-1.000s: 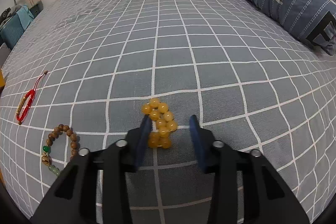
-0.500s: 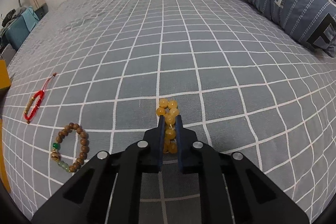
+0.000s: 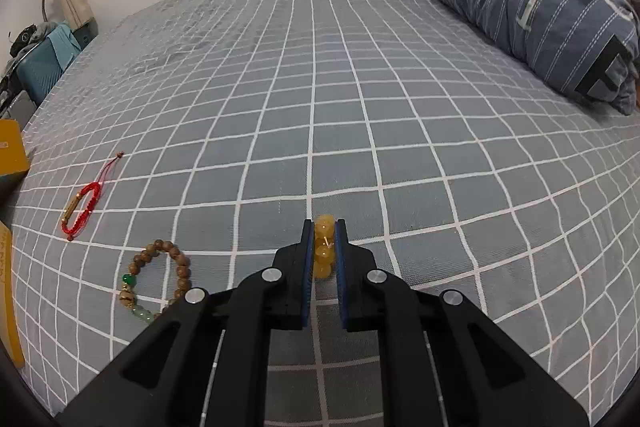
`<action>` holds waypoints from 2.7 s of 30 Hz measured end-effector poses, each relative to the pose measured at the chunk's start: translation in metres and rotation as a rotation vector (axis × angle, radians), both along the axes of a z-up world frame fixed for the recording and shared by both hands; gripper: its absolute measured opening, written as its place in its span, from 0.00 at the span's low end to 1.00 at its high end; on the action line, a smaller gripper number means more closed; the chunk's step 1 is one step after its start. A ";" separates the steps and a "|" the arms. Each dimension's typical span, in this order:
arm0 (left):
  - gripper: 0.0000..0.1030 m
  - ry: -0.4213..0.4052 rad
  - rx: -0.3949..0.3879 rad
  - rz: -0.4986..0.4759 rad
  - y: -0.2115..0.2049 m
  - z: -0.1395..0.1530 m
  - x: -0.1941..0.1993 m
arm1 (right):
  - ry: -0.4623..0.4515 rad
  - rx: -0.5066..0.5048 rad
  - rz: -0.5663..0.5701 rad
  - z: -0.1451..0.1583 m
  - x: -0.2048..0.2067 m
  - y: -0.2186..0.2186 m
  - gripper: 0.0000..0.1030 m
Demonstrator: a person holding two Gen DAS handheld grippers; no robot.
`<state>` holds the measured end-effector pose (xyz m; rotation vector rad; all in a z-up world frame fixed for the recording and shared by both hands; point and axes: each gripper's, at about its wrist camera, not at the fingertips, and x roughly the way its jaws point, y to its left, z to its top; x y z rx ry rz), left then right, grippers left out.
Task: Organize jewelry
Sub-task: 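Lift both bracelets and carry them over the open white box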
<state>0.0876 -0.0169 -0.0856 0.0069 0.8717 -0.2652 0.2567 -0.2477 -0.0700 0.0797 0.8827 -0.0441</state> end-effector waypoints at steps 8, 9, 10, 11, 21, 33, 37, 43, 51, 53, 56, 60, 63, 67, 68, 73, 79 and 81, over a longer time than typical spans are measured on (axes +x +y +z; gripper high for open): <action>0.09 -0.026 -0.029 0.033 0.007 0.012 0.001 | -0.041 0.006 0.003 0.014 -0.013 0.000 0.09; 0.09 -0.028 -0.030 0.038 0.008 0.013 0.002 | -0.048 0.006 0.004 0.016 -0.016 0.001 0.09; 0.09 -0.032 -0.033 0.042 0.009 0.014 0.002 | -0.054 0.005 0.004 0.018 -0.017 0.001 0.09; 0.09 -0.036 -0.035 0.044 0.010 0.016 0.001 | -0.063 0.005 0.004 0.021 -0.020 0.002 0.09; 0.09 -0.086 -0.039 0.106 0.018 0.031 -0.001 | -0.110 -0.009 0.029 0.046 -0.042 0.011 0.09; 0.09 -0.133 -0.021 0.166 0.036 0.059 0.001 | -0.076 0.055 0.101 0.057 -0.069 0.039 0.09; 0.09 -0.133 -0.025 0.183 0.045 0.069 0.002 | -0.079 0.060 0.119 0.062 -0.078 0.053 0.09; 0.09 -0.153 0.001 0.200 0.054 0.087 -0.001 | -0.093 0.062 0.138 0.073 -0.088 0.070 0.09; 0.09 -0.168 0.056 0.268 0.071 0.109 -0.003 | -0.104 0.039 0.165 0.083 -0.095 0.096 0.09; 0.09 -0.179 0.071 0.291 0.078 0.117 -0.004 | -0.111 0.032 0.175 0.088 -0.095 0.104 0.09; 0.09 -0.197 0.094 0.327 0.089 0.130 -0.006 | -0.131 0.024 0.192 0.098 -0.098 0.119 0.09; 0.09 -0.212 0.109 0.368 0.108 0.145 -0.013 | -0.161 0.024 0.225 0.113 -0.101 0.142 0.09; 0.09 -0.230 0.117 0.395 0.124 0.157 -0.021 | -0.176 0.027 0.253 0.122 -0.103 0.163 0.09; 0.09 -0.245 0.122 0.435 0.151 0.170 -0.031 | -0.192 0.032 0.298 0.133 -0.106 0.194 0.09; 0.09 -0.249 0.122 0.448 0.159 0.173 -0.035 | -0.197 0.033 0.314 0.137 -0.107 0.204 0.09; 0.09 -0.252 0.125 0.507 0.192 0.179 -0.047 | -0.215 0.040 0.388 0.149 -0.111 0.252 0.09; 0.09 -0.249 0.135 0.594 0.239 0.182 -0.067 | -0.227 0.046 0.472 0.156 -0.120 0.309 0.09; 0.09 -0.246 0.141 0.622 0.254 0.182 -0.073 | -0.227 0.052 0.505 0.157 -0.125 0.328 0.09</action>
